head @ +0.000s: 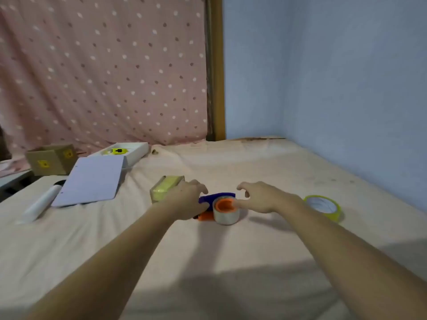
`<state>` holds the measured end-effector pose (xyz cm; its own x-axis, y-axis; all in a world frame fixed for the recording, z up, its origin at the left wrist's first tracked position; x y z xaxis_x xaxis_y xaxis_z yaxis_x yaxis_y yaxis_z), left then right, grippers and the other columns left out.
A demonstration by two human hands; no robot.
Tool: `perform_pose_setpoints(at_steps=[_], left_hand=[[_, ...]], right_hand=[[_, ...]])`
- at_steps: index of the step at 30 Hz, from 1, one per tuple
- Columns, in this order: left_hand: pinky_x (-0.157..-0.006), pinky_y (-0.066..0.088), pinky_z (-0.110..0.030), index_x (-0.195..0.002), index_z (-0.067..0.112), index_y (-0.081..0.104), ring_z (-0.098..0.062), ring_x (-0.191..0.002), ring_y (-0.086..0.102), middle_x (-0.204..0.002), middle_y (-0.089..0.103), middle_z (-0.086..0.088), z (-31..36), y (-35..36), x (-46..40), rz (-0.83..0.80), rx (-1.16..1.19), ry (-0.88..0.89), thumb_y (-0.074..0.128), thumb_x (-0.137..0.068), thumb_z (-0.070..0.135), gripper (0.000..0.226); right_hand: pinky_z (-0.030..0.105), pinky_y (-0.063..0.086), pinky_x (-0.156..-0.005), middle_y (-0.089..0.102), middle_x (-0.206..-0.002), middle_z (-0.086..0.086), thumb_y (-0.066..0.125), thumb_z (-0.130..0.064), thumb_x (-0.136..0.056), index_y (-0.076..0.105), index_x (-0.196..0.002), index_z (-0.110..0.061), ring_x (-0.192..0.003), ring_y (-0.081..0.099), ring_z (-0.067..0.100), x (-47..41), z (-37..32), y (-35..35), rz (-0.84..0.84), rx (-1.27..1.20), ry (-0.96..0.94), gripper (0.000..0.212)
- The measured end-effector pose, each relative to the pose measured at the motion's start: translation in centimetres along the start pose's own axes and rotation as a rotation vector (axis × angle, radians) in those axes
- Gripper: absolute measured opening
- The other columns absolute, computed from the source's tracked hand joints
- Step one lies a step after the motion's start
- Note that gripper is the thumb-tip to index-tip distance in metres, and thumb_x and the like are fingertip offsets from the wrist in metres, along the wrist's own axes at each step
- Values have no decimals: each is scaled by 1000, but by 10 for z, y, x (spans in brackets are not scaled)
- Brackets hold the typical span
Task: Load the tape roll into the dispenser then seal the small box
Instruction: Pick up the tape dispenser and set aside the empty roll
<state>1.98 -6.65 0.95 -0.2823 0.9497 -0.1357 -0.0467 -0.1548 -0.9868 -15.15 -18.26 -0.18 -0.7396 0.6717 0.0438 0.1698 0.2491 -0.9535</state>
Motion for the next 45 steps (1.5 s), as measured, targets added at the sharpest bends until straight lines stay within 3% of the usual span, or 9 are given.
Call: perform_pose_setpoints(at_steps=[7, 10, 15, 18, 23, 31, 35, 39, 45], left_hand=[[-112, 41, -50, -148, 30, 46, -33, -143, 39, -152, 46, -7, 0, 48, -6, -96, -110, 35, 53, -90, 59, 65], [-109, 44, -48, -150, 25, 42, -35, -135, 46, -149, 46, -9, -5, 57, -6, -118, -82, 1, 54, -91, 55, 66], [-102, 49, -40, -149, 26, 42, -30, -124, 53, -135, 49, -7, -13, 61, -4, -7, -46, 21, 59, -93, 51, 63], [-93, 52, -33, -141, 28, 52, -27, -113, 59, -130, 48, -5, -22, 59, 4, 89, 68, 18, 65, -91, 46, 55], [-85, 50, -24, -142, 33, 51, -11, -104, 55, -125, 50, 6, -32, 68, 26, 238, 375, 12, 74, -86, 48, 62], [-91, 57, -36, -142, 29, 43, -16, -105, 67, -119, 69, 9, -44, 90, 51, 321, 702, -202, 83, -63, 66, 96], [-85, 53, -28, -142, 25, 46, -17, -104, 68, -114, 71, 7, -50, 95, 50, 310, 746, -230, 91, -66, 52, 92], [-87, 55, -34, -138, 27, 48, -16, -102, 68, -113, 71, 9, -53, 99, 48, 303, 754, -228, 90, -66, 49, 86], [-84, 52, -29, -135, 28, 49, -11, -102, 67, -112, 69, 14, -53, 100, 46, 323, 766, -203, 92, -68, 44, 82]], right_hand=[[41, 56, -84, 68, -108, -7, 63, -82, -63, 49, -124, -34, -96, 65, 21, 0, -16, 37, 62, -119, 24, 79], [41, 56, -83, 66, -105, -11, 60, -83, -63, 51, -111, -35, -93, 65, 19, 0, -20, 45, 154, -188, 53, 68], [39, 50, -93, 58, -139, -4, 65, -72, -66, 39, -145, -30, -122, 59, 24, -4, -17, 49, 123, -196, 57, 93], [38, 48, -97, 50, -150, -5, 70, -62, -70, 28, -155, -30, -131, 54, 22, -3, -15, 53, 93, -193, 43, 101], [38, 53, -92, 52, -131, -12, 65, -61, -64, 45, -134, -44, -110, 60, 15, 4, -18, 60, 49, -234, 4, 75], [35, 55, -91, 54, -118, -28, 70, -80, -58, 51, -115, -51, -106, 61, 3, 11, -23, 60, 174, -339, 23, 67], [37, 56, -90, 55, -121, -23, 72, -70, -61, 52, -123, -40, -104, 61, 5, 4, -24, 54, 199, -357, 0, 72], [42, 53, -100, 57, -131, -9, 76, -57, -62, 51, -138, -26, -115, 60, 12, -10, -11, 28, 327, -533, 21, 86], [41, 43, -109, 44, -147, 12, 78, -44, -73, 39, -152, -13, -135, 47, 33, -39, 47, 2, 332, -372, 209, 94]])
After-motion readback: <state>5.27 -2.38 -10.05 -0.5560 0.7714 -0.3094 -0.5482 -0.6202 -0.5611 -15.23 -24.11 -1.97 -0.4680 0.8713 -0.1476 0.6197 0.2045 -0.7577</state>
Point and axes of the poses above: each hand's wrist, its own x-axis away from the middle knuckle, its own y-axis out of the palm, z = x × y, the point moved 7 cm from there along -x, towards the middle knuckle
